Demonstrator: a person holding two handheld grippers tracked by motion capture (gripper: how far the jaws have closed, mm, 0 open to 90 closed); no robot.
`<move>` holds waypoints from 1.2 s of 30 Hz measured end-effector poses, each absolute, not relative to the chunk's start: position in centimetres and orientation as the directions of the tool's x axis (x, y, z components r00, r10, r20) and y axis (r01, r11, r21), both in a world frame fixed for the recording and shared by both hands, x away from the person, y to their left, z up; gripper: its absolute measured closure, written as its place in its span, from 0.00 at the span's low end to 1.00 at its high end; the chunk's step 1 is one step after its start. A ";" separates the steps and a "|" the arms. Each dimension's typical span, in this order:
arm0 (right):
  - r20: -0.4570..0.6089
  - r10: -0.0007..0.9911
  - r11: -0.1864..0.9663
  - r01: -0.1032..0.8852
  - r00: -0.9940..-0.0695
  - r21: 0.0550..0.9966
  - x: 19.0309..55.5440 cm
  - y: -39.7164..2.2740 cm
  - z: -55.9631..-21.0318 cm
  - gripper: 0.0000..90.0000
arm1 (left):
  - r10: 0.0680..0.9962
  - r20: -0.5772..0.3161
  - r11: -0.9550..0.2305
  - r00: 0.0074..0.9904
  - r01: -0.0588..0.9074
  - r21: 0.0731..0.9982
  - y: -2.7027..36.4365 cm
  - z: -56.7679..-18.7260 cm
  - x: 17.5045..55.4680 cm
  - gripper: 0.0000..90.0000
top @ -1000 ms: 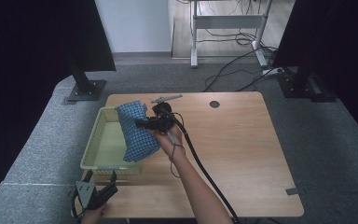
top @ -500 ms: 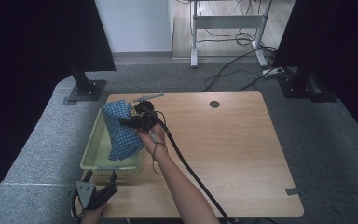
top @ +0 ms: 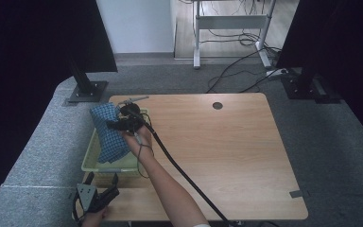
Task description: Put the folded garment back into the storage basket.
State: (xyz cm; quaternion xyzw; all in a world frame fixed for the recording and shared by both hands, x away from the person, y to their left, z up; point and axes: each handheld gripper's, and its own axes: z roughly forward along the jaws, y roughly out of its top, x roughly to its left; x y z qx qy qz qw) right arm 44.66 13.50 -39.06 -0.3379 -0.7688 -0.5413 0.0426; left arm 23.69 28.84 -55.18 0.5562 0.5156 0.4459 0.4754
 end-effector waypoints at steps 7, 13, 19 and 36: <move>0.413 0.506 0.180 0.561 -0.757 0.808 44.9 14.0 -39.6 0.79 | 0.997 0.002 -0.013 0.072 0.150 0.989 28.9 -55.2 23.7 0.10; 0.420 0.525 0.188 0.582 -0.740 0.791 45.5 14.3 -40.7 0.79 | 0.998 0.004 -0.014 0.068 0.145 0.989 28.9 -55.2 23.6 0.10; 0.387 0.557 0.229 0.584 -0.735 0.779 45.6 15.0 -42.0 0.79 | 0.998 0.001 -0.011 0.068 0.145 0.989 28.9 -55.2 23.6 0.10; 0.422 0.568 0.255 0.639 -0.706 0.726 46.9 15.1 -45.4 0.52 | 0.997 0.007 -0.019 0.078 0.147 0.989 28.9 -55.2 23.7 0.10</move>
